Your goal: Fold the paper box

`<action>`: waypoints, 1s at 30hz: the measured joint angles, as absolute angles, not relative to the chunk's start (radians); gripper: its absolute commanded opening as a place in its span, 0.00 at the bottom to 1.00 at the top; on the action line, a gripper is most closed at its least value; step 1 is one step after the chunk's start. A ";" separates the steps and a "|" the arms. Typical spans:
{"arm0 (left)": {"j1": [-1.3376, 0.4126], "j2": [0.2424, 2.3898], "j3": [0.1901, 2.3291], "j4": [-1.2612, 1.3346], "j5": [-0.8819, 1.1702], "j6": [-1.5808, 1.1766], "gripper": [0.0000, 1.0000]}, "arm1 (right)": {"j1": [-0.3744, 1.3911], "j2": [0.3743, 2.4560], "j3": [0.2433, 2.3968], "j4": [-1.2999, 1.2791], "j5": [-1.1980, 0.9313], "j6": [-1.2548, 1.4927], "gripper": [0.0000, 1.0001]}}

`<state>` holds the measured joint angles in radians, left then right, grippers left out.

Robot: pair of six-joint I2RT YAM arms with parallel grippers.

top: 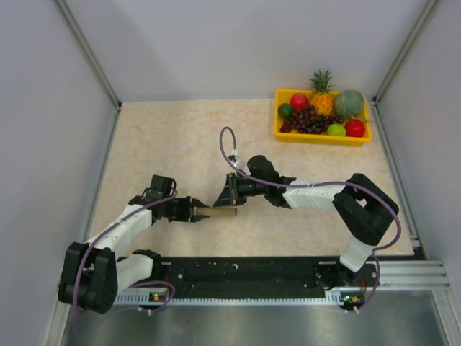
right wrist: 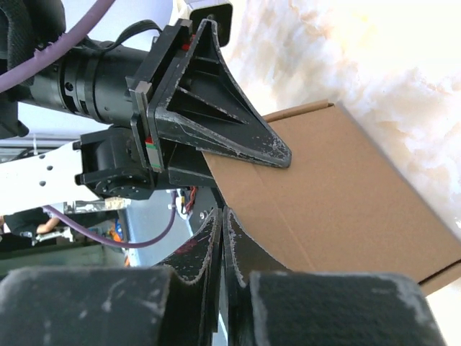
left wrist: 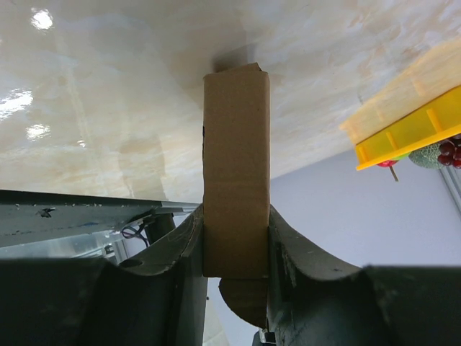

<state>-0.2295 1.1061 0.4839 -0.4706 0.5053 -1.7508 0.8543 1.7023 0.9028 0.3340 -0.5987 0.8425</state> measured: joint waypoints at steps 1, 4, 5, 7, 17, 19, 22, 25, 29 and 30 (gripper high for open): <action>-0.229 1.106 0.484 -0.470 0.505 -1.752 0.10 | 0.851 1.706 0.903 0.347 -0.606 0.849 0.00; -0.229 1.106 0.484 -0.467 0.508 -1.752 0.09 | 0.841 1.718 0.903 0.379 -0.628 0.866 0.00; -0.229 1.106 0.484 -0.466 0.508 -1.752 0.09 | 0.837 1.724 0.903 0.392 -0.637 0.873 0.00; -0.229 1.106 0.484 -0.461 0.508 -1.752 0.09 | 0.832 1.742 0.900 0.432 -0.659 0.890 0.00; -0.229 1.113 0.482 -0.459 0.510 -1.752 0.09 | 0.820 1.803 0.844 0.599 -0.702 0.975 0.00; -0.229 1.114 0.482 -0.460 0.510 -1.752 0.09 | 0.823 1.803 0.843 0.601 -0.700 0.970 0.00; -0.229 1.116 0.482 -0.463 0.508 -1.752 0.09 | 0.834 1.801 0.835 0.611 -0.679 0.944 0.00; -0.229 1.118 0.481 -0.469 0.507 -1.752 0.09 | 0.858 1.784 0.831 0.595 -0.623 0.866 0.00; -0.229 1.118 0.479 -0.474 0.505 -1.752 0.09 | 0.903 1.758 0.781 0.658 -0.521 0.755 0.00; -0.229 1.118 0.479 -0.474 0.505 -1.752 0.09 | 0.913 1.751 0.764 0.681 -0.495 0.731 0.00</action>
<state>-0.2287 1.1175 0.4786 -0.4736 0.5045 -1.7523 0.9131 1.7512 0.7639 0.6811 -0.4953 0.7311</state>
